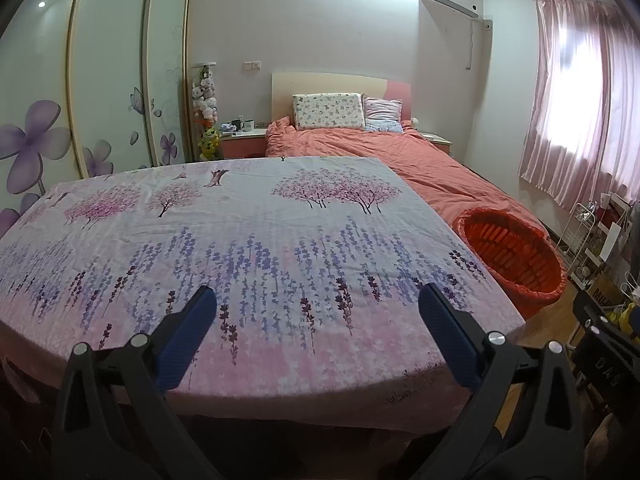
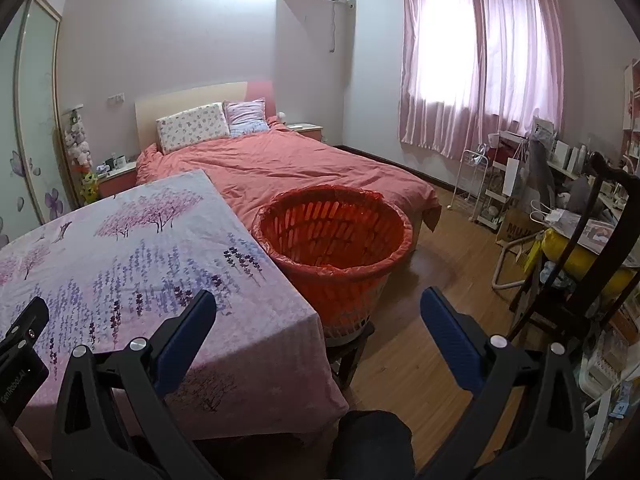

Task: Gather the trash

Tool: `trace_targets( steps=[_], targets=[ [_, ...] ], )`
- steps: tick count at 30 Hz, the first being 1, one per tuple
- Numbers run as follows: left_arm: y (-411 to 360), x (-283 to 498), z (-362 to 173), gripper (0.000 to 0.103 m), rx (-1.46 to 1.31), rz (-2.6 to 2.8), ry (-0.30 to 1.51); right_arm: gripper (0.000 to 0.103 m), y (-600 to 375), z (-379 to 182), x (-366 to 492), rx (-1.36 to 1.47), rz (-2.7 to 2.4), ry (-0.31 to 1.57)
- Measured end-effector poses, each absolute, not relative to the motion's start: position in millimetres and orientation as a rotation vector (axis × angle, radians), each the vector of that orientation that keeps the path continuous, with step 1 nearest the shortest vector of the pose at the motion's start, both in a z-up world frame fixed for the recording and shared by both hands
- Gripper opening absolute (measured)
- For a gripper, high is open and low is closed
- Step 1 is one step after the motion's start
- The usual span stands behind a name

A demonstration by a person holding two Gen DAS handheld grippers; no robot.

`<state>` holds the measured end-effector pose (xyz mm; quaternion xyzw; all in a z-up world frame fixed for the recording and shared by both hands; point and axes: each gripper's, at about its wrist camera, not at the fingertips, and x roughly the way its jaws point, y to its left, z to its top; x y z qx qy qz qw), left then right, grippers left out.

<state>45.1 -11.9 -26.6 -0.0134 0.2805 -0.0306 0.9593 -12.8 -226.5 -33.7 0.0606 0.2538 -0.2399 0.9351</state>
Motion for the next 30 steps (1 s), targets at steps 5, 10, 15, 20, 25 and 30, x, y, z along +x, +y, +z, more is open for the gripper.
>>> trace_targets(
  steps=[5, 10, 15, 20, 25, 30],
  targets=[
    [-11.8, 41.9, -25.1, 0.099, -0.027, -0.06, 0.563, 0.101, -225.7, -31.7, -14.6, 0.124, -0.494, 0.512],
    [-11.9, 39.6, -24.1, 0.099, -0.023, -0.05, 0.563, 0.101, -226.3, -31.5, -14.7, 0.132, -0.49, 0.518],
    [-11.2, 38.0, -20.1, 0.099, -0.018, -0.039, 0.551, 0.101, -226.6, -31.4, -15.0, 0.134, -0.489, 0.517],
    [-11.8, 36.5, -17.5, 0.099, -0.018, -0.041, 0.542, 0.101, -226.2, -30.9, -16.0, 0.137, -0.485, 0.516],
    [-12.9, 35.4, -17.2, 0.099, -0.015, -0.044, 0.541, 0.101, -226.4, -31.3, -15.7, 0.143, -0.479, 0.523],
    [-13.9, 33.7, -16.5, 0.099, -0.013, -0.045, 0.534, 0.101, -227.0, -31.4, -15.7, 0.143, -0.476, 0.523]
  ],
)
